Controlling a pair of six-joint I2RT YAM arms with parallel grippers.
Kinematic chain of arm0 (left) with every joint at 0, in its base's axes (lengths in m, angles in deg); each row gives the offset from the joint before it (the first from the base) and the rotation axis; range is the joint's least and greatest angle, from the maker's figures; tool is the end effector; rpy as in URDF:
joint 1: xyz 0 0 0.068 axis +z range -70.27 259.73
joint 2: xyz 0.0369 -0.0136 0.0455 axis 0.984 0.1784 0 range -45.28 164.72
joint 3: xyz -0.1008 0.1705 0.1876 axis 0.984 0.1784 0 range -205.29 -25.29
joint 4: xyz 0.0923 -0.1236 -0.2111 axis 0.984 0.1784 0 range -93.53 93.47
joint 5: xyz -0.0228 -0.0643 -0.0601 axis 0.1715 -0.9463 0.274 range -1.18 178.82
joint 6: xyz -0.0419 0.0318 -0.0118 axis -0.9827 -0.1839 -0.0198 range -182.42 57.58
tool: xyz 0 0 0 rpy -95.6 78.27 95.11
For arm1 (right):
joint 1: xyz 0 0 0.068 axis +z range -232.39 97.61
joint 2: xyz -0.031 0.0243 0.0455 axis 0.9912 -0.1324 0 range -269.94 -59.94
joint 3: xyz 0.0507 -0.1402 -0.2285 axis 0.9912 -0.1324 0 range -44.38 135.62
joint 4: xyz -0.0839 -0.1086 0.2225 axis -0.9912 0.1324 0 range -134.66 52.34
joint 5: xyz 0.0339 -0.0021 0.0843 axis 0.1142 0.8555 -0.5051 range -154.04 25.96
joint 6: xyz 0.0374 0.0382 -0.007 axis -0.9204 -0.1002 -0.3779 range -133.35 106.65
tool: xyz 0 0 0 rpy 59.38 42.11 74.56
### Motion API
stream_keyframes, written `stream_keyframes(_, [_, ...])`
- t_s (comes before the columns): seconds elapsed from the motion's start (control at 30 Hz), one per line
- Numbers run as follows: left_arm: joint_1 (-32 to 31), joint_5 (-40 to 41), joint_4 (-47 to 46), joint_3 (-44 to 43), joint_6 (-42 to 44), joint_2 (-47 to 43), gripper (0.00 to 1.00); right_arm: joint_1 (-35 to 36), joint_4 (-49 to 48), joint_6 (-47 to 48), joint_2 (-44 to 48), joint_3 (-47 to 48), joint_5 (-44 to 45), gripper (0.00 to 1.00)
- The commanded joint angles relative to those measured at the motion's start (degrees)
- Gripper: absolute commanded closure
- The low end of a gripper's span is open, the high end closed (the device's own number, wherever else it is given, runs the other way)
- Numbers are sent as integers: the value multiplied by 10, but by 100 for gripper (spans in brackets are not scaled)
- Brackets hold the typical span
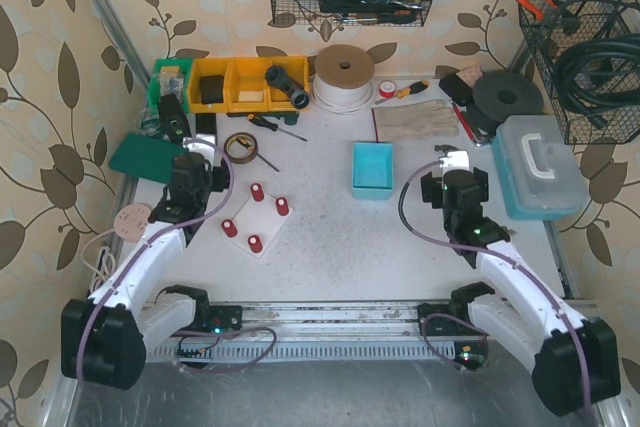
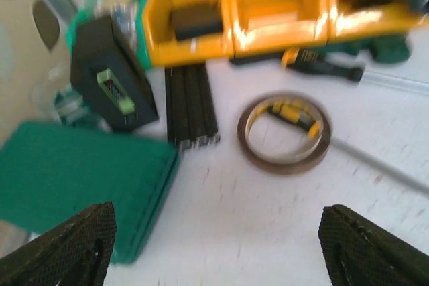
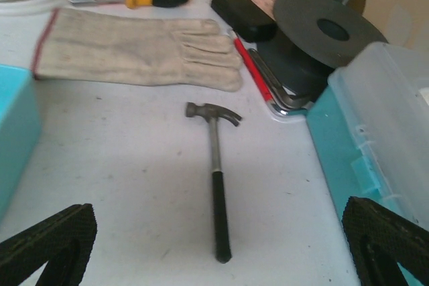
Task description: Install the large spring
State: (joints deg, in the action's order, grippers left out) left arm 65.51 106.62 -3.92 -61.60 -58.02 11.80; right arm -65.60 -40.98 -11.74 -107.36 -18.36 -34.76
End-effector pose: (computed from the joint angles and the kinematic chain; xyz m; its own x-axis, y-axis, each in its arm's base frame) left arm 0.2237 -0.0455 0.2667 -0.3399 0.1615 -0.9265 -0.0179 0.9839 0.1781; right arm 0.1835 0.0372 0.2299 -0.4104 -0.1494 -0.8996 0.1606 0.9592 -0.2326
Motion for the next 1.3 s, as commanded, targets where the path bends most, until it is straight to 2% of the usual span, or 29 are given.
stream_keyframes(0.0, [46,-28,-94,86,-6,12,16,-48,-111,19,-51,-19,-20,1])
stream_keyframes(0.1, [77,-12,-193,146,-11,14,15,-79,-164,12,-77,-46,-51,1])
stream_keyframes(0.23, [103,-85,-244,132,4,71,15,-108,-236,16,-97,-88,-82,1])
stream_keyframes(0.3, [103,-75,-242,124,8,105,15,-122,-267,21,-108,-99,-93,1])
stream_keyframes(0.4, [108,-44,-308,153,-5,125,14,-141,-306,15,-125,-102,-113,1])
stream_keyframes(0.47, [116,-53,-338,156,-8,141,14,-146,-341,16,-144,-107,-120,1])
stream_keyframes(0.8, [136,-96,-407,154,-7,227,14,-162,-425,50,-254,-71,-163,1])
stream_keyframes(0.93, [137,-112,-457,160,0,284,14,-179,-373,54,-294,-21,-219,1])
stream_keyframes(1.17, [137,-111,-428,141,2,293,14,-187,-365,64,-315,-3,-292,1])
stream_keyframes(1.27, [136,-111,-428,144,2,289,14,-188,-424,62,-358,-9,-320,1])
